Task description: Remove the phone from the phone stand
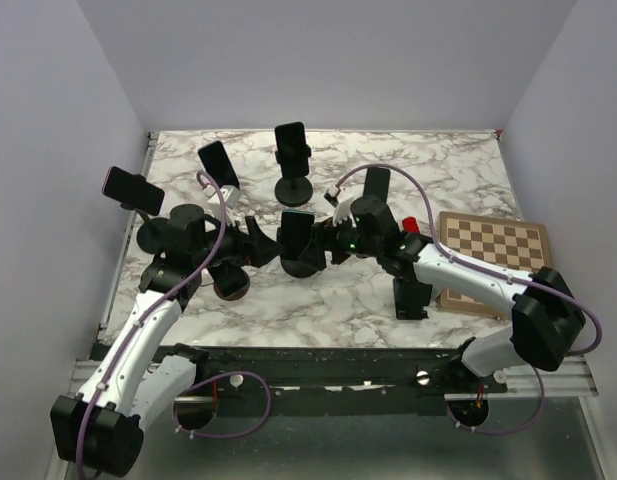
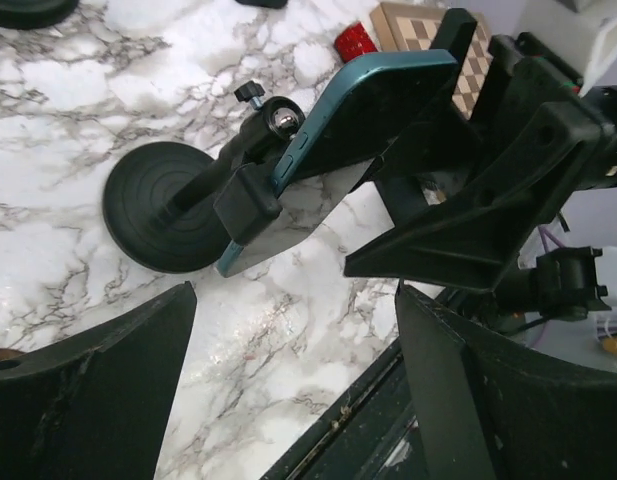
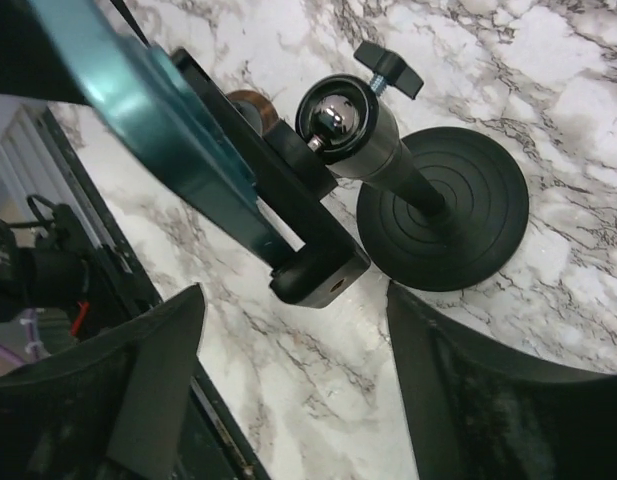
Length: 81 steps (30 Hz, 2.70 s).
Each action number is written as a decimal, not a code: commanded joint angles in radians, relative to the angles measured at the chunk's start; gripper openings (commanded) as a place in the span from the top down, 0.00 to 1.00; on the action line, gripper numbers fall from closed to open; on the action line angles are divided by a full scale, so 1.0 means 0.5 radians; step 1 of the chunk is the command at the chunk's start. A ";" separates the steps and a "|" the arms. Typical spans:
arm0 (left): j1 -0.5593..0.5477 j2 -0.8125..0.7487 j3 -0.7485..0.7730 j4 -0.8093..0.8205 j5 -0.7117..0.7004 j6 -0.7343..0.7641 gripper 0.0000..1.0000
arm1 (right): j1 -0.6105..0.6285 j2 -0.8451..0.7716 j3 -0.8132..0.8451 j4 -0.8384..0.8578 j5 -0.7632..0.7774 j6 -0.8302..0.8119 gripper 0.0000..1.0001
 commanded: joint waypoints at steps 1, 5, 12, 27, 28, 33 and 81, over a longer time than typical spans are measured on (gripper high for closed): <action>-0.005 0.220 0.057 0.136 0.285 -0.001 0.13 | -0.022 0.107 -0.066 0.310 -0.176 -0.086 0.25; -0.005 0.364 0.083 0.127 0.295 0.024 0.15 | -0.098 0.168 -0.045 0.321 -0.241 -0.089 0.32; -0.009 0.483 0.215 0.039 0.232 0.067 0.19 | -0.213 0.071 -0.083 0.241 -0.219 -0.132 0.38; -0.063 0.449 0.155 0.028 0.206 0.068 0.27 | -0.235 0.080 0.184 -0.265 0.273 -0.256 0.46; -0.063 0.459 0.188 -0.022 0.187 0.112 0.27 | -0.233 0.097 0.242 -0.342 0.362 -0.220 0.45; -0.061 0.517 0.328 -0.188 0.153 0.235 0.25 | -0.233 0.105 0.329 -0.492 0.205 -0.088 0.39; -0.089 0.316 0.113 0.048 -0.169 0.198 0.20 | 0.427 0.562 1.142 -0.861 1.770 0.349 0.25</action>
